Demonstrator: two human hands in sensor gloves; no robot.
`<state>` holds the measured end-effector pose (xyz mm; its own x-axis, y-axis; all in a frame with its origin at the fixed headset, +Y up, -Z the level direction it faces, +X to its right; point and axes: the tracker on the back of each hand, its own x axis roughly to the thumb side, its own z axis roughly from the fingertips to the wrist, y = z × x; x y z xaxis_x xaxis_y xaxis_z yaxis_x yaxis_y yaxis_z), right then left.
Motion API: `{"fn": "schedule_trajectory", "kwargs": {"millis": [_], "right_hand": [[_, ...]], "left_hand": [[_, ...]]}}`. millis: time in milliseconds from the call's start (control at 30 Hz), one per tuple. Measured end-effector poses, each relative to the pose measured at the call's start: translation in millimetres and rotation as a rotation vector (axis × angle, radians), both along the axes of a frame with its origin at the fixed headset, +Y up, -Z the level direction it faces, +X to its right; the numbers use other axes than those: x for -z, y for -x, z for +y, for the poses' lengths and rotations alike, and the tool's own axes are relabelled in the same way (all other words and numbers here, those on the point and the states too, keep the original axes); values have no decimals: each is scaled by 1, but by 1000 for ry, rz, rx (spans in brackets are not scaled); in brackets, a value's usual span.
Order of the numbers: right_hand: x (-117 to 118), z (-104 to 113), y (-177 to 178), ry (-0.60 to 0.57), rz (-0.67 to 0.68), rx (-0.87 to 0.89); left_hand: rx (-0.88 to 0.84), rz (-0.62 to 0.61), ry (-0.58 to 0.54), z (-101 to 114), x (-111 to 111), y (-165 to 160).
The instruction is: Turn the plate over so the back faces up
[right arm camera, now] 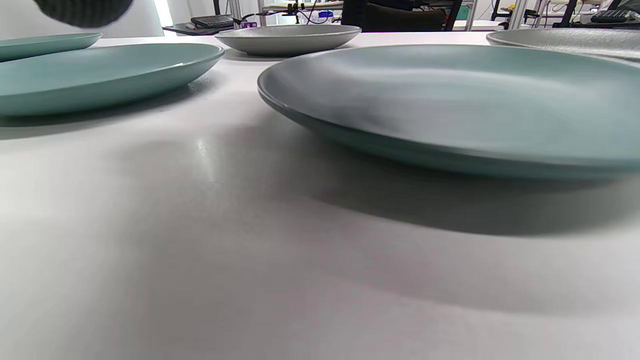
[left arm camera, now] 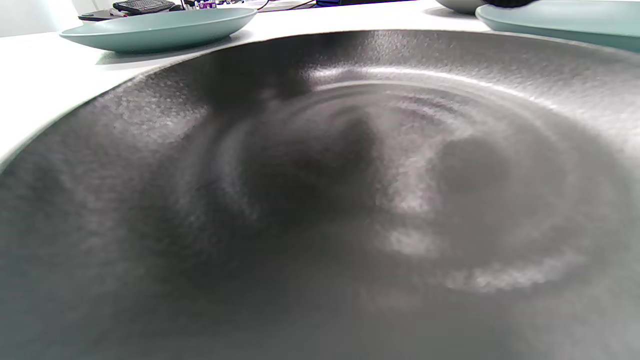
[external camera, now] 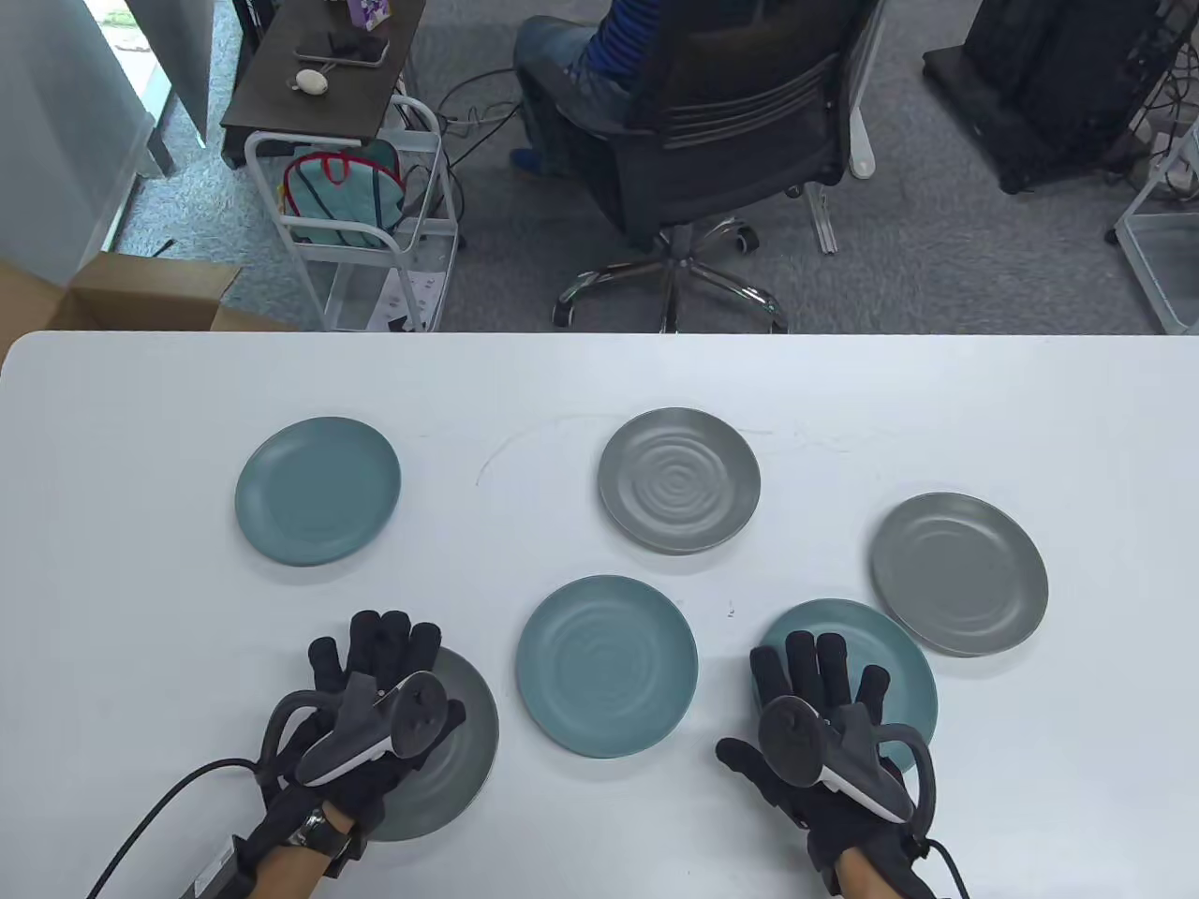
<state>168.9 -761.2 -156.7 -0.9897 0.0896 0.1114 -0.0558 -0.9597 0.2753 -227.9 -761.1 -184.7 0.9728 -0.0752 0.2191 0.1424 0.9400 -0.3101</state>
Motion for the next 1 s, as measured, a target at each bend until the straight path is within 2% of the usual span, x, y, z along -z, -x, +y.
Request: {"fn": "schedule_trajectory", "kwargs": {"millis": [667,1000], "right_hand": [[0,0,0,-5,4,16],[1,0,-2,-3,3,32]], "left_hand": [[-10,4,-4,-2,1,0],[-30,30,-30,8,16,0]]}}
